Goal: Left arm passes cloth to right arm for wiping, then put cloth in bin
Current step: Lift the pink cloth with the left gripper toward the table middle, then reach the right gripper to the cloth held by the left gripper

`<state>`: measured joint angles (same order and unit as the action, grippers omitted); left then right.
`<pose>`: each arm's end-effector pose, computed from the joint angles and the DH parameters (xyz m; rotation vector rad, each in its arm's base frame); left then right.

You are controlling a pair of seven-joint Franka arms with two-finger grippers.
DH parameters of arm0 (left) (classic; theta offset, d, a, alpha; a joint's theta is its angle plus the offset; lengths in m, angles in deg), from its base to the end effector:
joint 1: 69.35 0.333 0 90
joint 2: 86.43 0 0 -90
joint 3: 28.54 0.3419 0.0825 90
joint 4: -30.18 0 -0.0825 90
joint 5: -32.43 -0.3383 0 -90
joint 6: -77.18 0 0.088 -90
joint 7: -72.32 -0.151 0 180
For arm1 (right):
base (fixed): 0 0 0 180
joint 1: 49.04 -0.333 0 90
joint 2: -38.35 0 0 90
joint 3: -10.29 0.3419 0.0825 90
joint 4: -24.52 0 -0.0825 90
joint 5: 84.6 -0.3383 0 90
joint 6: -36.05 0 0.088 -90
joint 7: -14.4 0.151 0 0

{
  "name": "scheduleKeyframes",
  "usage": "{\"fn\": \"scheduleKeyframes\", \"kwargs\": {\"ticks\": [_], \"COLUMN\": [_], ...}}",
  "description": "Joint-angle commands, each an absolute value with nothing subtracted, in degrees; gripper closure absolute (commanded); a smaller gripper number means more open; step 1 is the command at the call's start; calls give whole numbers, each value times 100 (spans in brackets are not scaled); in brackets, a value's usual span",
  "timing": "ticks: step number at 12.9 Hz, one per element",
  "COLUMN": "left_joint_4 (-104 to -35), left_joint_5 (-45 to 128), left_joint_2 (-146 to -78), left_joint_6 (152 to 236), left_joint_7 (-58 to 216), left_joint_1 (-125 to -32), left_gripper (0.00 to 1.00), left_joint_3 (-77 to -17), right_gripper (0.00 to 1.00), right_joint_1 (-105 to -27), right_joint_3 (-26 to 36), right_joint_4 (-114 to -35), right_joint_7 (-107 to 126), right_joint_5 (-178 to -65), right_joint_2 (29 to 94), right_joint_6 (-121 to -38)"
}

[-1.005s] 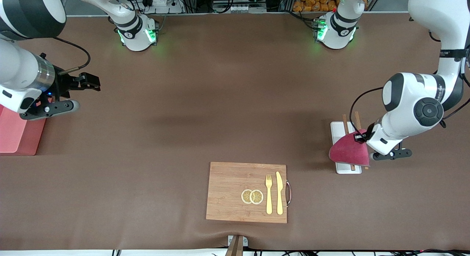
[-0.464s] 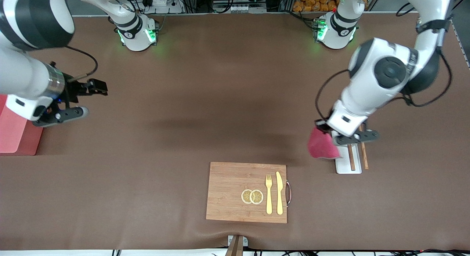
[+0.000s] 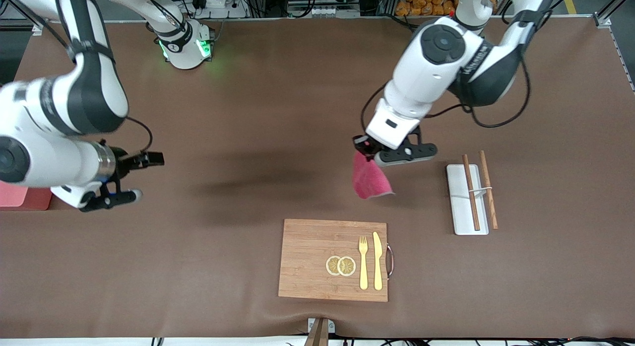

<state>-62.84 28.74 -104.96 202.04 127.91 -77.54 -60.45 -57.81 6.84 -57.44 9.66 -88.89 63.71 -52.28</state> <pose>0.5228 -0.3804 0.4839 2.8276 0.4104 0.1578 0.5984 0.0729 0.4138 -3.0426 -0.2543 0.5097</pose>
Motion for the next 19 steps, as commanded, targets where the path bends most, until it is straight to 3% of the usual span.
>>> {"fn": "scheduleKeyframes", "kwargs": {"ticks": [1,4,7,9,13,15,19], "left_joint_4": [-5887,-5202,-5077,-5016,-4436,-4426,-4435], "left_joint_5": [2962,2875,2874,2892,2918,2927,2936], "left_joint_2": [-10979,-11621,-11947,-12027,-12396,-12414,-12405], "left_joint_6": [20916,21664,22481,22912,22976,22976,22976], "left_joint_7": [14116,15955,16905,17460,18042,18148,18253], "left_joint_1": [-8270,-8867,-9097,-9569,-10502,-10512,-10521], "left_gripper": [100,100,100,100,100,100,100], "left_joint_3": [-6044,-6009,-5948,-5415,-4411,-4392,-4392], "right_gripper": [0,0,0,0,0,0,0], "right_joint_1": [-5572,-5423,-5510,-5588,-5817,-5949,-5993], "right_joint_3": [730,739,739,774,783,809,801], "right_joint_4": [-5581,-5581,-5572,-5573,-5564,-5572,-5651], "right_joint_7": [1612,1966,2499,2827,4949,6093,7170], "right_joint_5": [-9040,-9118,-9871,-10111,-11979,-12668,-12915], "right_joint_2": [6909,7323,7341,7324,7245,7140,6692], "right_joint_6": [-5646,-6168,-6684,-6976,-6959,-6907,-6363]}}
